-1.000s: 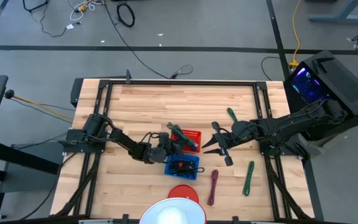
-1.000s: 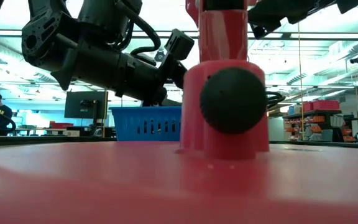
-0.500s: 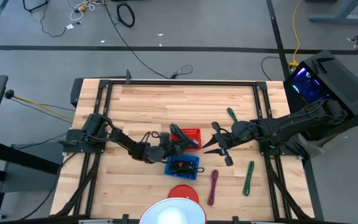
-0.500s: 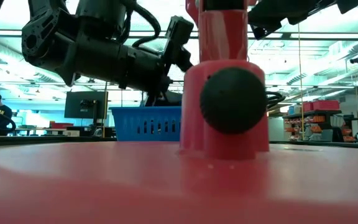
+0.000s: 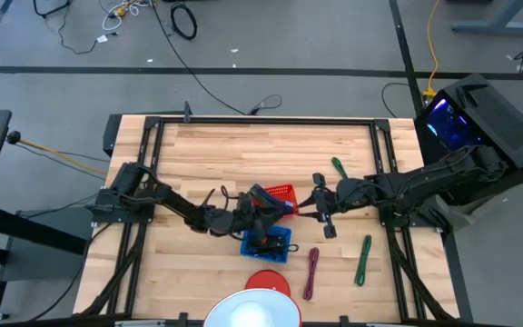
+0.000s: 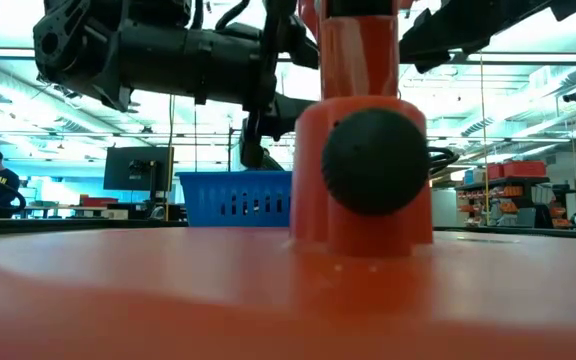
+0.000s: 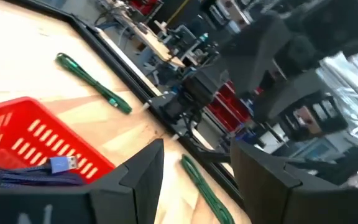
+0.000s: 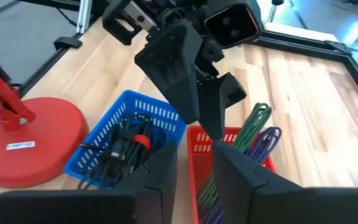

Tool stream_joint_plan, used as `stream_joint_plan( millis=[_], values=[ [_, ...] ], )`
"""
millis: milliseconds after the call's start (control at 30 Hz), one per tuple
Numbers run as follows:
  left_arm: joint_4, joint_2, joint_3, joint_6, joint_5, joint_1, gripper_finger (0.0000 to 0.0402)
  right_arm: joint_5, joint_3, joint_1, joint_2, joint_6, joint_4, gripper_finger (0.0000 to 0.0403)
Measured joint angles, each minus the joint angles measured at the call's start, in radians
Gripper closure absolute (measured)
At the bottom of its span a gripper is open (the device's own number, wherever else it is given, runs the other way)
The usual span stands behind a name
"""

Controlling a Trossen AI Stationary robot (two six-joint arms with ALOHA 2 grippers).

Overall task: Pick & Place USB Port
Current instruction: Put the large green USB cable into the red bin

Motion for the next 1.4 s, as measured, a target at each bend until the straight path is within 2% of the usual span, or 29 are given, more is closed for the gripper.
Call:
stream_joint_plan(
  millis=[67, 200, 267, 433, 567, 733, 967, 1100, 1400],
  values=[
    [0.005, 0.0, 0.0, 0.029, 0.003, -0.008, 0.0211, 0.025, 0.0, -0.001, 0.0, 0.004, -0.005, 0.0301],
    [0.008, 0.0, 0.0, 0.101, 0.015, -0.021, 0.0211, 0.294, 0.0, -0.03, 0.0, 0.062, -0.115, 0.0301],
    [0.01, -0.003, 0.0, 0.134, 0.026, -0.026, 0.0211, 0.394, 0.0, -0.06, 0.0, 0.119, -0.211, 0.0301],
    [-0.018, -0.092, -0.026, 0.262, 0.033, -0.03, 0.0211, 0.475, 0.0, -0.158, 0.0, 0.22, -0.381, 0.0299],
    [-0.104, -0.233, -0.113, 0.311, 0.024, -0.032, 0.0211, 0.461, -0.035, -0.262, 0.0, 0.237, -0.403, 0.0289],
    [-0.227, -0.414, -0.248, 0.31, -0.047, -0.054, 0.0211, 0.4, -0.115, -0.415, 0.0, 0.265, -0.387, 0.0267],
    [-0.242, -0.594, -0.412, 0.31, -0.116, -0.099, 0.0211, 0.286, -0.158, -0.602, -0.002, 0.318, -0.372, 0.0225],
    [-0.243, -0.634, -0.466, 0.309, -0.141, -0.119, 0.0211, 0.204, -0.177, -0.639, -0.002, 0.363, -0.375, 0.0206],
    [-0.244, -0.636, -0.502, 0.284, -0.148, -0.126, 0.0211, 0.206, -0.253, -0.649, -0.002, 0.451, -0.421, 0.0195]
  ],
)
